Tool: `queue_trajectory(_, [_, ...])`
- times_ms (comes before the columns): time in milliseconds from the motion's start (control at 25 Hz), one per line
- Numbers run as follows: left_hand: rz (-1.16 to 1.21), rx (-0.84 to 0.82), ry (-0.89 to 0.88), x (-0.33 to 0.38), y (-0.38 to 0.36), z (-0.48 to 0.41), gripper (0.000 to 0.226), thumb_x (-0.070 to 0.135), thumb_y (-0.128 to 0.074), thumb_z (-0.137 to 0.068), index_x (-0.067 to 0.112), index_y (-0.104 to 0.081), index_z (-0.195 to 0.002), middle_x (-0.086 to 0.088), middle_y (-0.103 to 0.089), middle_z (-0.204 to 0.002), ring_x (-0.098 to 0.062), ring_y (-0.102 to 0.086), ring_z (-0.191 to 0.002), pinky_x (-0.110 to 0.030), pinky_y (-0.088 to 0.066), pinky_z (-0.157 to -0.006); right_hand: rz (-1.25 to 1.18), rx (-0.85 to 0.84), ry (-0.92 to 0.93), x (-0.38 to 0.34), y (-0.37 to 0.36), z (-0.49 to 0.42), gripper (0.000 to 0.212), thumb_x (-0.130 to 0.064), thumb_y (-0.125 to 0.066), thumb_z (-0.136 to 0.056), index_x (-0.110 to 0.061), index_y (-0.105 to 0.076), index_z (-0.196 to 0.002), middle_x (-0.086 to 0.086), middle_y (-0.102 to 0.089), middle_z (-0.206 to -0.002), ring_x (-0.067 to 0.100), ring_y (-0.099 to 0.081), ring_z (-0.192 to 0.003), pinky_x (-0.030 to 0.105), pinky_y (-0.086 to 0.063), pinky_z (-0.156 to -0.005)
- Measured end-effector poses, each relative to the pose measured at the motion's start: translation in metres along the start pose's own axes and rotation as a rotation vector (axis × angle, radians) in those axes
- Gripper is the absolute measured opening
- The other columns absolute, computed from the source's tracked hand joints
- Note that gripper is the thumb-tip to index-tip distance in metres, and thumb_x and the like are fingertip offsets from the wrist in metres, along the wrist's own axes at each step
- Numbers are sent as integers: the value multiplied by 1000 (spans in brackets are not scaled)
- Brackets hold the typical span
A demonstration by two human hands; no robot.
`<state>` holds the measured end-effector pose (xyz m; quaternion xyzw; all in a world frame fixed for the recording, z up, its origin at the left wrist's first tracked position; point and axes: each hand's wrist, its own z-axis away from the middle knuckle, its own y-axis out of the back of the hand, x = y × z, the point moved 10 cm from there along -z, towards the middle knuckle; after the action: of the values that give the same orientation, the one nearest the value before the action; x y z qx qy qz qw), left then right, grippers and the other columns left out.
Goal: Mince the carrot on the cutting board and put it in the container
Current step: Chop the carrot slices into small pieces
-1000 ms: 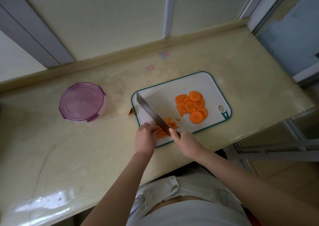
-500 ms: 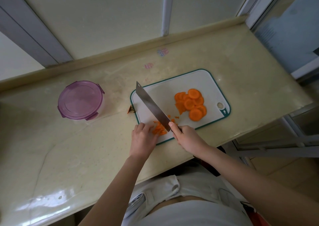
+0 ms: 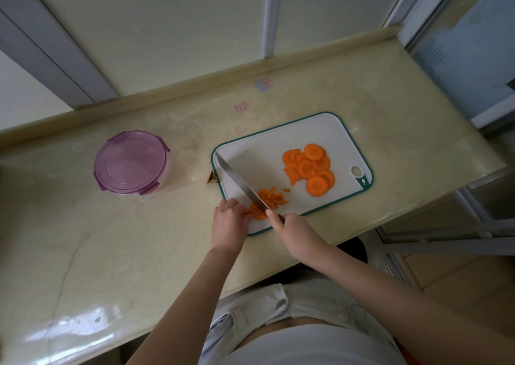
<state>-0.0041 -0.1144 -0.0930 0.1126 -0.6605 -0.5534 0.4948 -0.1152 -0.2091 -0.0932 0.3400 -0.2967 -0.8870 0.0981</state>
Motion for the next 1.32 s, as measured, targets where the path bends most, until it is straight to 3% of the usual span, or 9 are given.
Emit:
queue_trajectory(240, [31,33,-18,0,0,1,6,9,-74,-72,14,-76,-76,-5,-60,-70,-28,-52,-70,-34,-42,-67,8,21,53,0,-7,-2,57,-51,-34,-98,-12,-39,-56,0,-42,-52,14,-41,-48,24,-29,-47])
queue_trajectory(480, [88,71,-6,2,2,5,8,0,-75,-69,4,-69,-73,-11,-57,-71,-32,-51,-71,-35,-43,-66,-347,-100,-42,10,4,-9,53,-53,-32,-98,-16,-37,-61,-3,-31,-47,11,-27,-37,22,-21,-39])
queue_trajectory(640, [139,63,6,-2,4,4,3,3,-72,-74,4,-70,-75,-10,-59,-74,-27,-49,-74,-32,-40,-68,-243,2,67,-7,10,-8,57,-50,-33,-99,-17,-35,-52,-8,-34,-44,5,-33,-39,19,-24,-45])
queue_trajectory(840, [189,79,10,-8,8,4,13,2,-68,-79,5,-71,-91,-10,-63,-83,-25,-50,-80,-24,-35,-72,-223,28,121,-14,18,-1,58,-52,-33,-98,-16,-39,-53,-3,-39,-49,12,-38,-46,25,-31,-51])
queue_trajectory(1040, [162,101,24,-9,7,5,13,2,-75,-72,5,-72,-84,-10,-62,-79,-30,-51,-76,-28,-37,-68,-195,0,54,-4,5,4,61,-56,-33,-96,-8,-42,-59,1,-39,-49,16,-40,-45,30,-37,-55])
queue_trajectory(1320, [98,88,-61,1,9,2,11,3,-77,-68,11,-76,-76,-7,-59,-68,-29,-52,-67,-38,-46,-62,-45,22,29,-9,-3,1,61,-53,-32,-98,-11,-34,-53,2,-41,-52,18,-43,-51,29,-33,-52])
